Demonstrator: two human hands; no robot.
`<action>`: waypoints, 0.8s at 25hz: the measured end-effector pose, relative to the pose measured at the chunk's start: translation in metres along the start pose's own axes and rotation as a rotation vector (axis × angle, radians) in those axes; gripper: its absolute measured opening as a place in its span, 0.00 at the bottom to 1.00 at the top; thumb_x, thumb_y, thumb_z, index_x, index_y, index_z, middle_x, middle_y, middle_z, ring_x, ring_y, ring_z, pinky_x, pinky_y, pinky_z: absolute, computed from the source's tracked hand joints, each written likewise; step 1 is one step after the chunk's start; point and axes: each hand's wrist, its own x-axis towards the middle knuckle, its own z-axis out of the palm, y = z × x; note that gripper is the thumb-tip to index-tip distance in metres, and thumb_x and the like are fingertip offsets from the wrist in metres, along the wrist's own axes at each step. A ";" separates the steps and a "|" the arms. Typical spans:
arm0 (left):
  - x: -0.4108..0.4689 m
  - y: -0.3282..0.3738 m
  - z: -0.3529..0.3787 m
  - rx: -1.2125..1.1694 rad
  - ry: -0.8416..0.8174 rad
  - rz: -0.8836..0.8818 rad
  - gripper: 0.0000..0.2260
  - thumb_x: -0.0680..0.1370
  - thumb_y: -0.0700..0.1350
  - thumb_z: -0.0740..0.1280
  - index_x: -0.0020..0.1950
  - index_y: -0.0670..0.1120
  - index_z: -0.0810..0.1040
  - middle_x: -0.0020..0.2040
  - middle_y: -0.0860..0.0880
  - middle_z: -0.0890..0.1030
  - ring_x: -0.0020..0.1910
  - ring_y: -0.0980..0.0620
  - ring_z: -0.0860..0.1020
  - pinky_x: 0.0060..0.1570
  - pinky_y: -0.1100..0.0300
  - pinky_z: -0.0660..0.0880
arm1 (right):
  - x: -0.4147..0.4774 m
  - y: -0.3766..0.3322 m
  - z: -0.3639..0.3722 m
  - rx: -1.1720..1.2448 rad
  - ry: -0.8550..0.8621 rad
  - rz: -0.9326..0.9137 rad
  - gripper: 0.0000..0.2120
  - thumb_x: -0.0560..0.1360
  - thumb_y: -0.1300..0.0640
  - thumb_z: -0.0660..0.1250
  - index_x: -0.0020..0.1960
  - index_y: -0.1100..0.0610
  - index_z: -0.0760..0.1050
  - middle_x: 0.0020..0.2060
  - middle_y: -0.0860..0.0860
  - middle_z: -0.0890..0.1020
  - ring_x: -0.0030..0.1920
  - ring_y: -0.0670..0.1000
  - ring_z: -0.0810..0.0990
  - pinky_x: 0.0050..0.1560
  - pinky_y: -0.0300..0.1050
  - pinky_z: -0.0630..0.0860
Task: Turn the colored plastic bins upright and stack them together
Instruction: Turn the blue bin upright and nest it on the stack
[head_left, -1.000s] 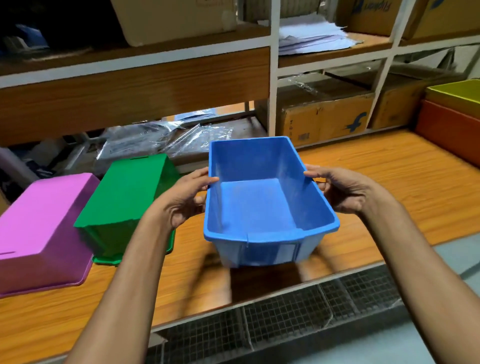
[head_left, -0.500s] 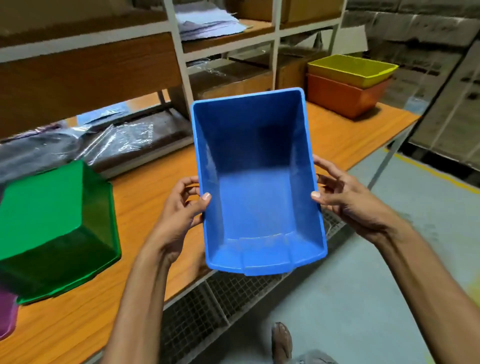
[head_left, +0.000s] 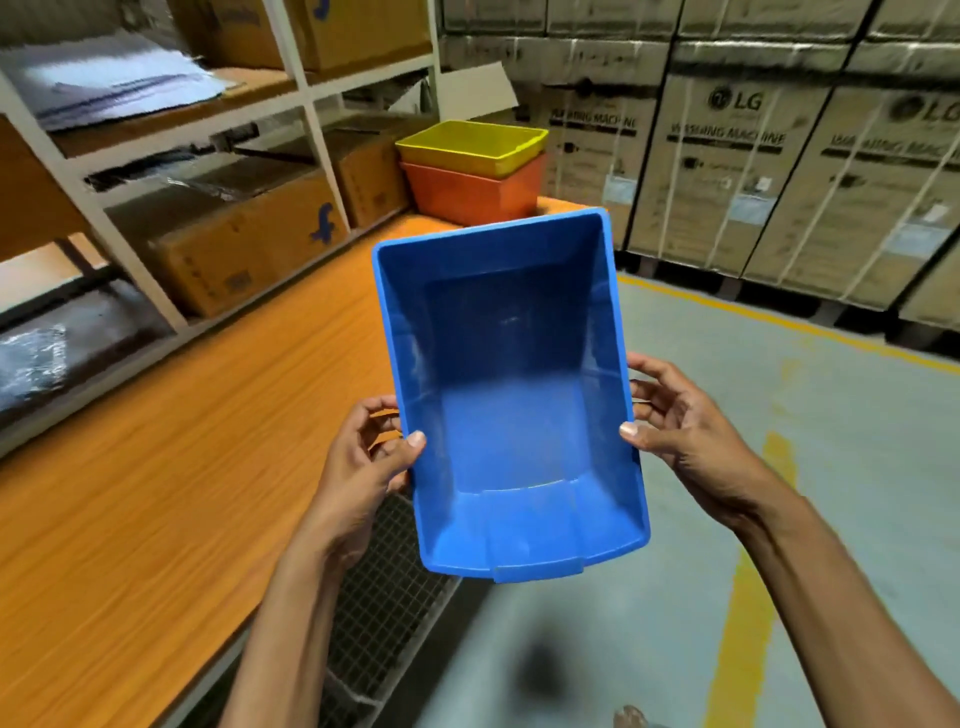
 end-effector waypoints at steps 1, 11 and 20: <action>0.009 -0.002 0.020 -0.007 -0.024 -0.014 0.18 0.70 0.41 0.74 0.57 0.54 0.78 0.46 0.56 0.82 0.41 0.57 0.77 0.43 0.56 0.70 | 0.001 0.001 -0.023 0.000 0.022 0.010 0.33 0.74 0.75 0.68 0.71 0.46 0.74 0.60 0.53 0.80 0.55 0.48 0.80 0.56 0.43 0.79; 0.121 -0.024 0.224 0.025 -0.189 -0.205 0.25 0.67 0.40 0.79 0.64 0.45 0.79 0.56 0.45 0.84 0.51 0.51 0.83 0.52 0.51 0.76 | 0.042 -0.003 -0.244 0.144 0.147 0.235 0.32 0.72 0.78 0.64 0.70 0.53 0.74 0.64 0.57 0.82 0.58 0.55 0.83 0.60 0.56 0.79; 0.281 -0.019 0.344 -0.063 -0.104 -0.375 0.14 0.76 0.46 0.75 0.58 0.40 0.83 0.47 0.41 0.85 0.42 0.47 0.81 0.48 0.53 0.80 | 0.177 -0.027 -0.347 0.468 0.174 0.496 0.21 0.80 0.68 0.54 0.70 0.60 0.73 0.23 0.45 0.73 0.19 0.44 0.57 0.24 0.28 0.65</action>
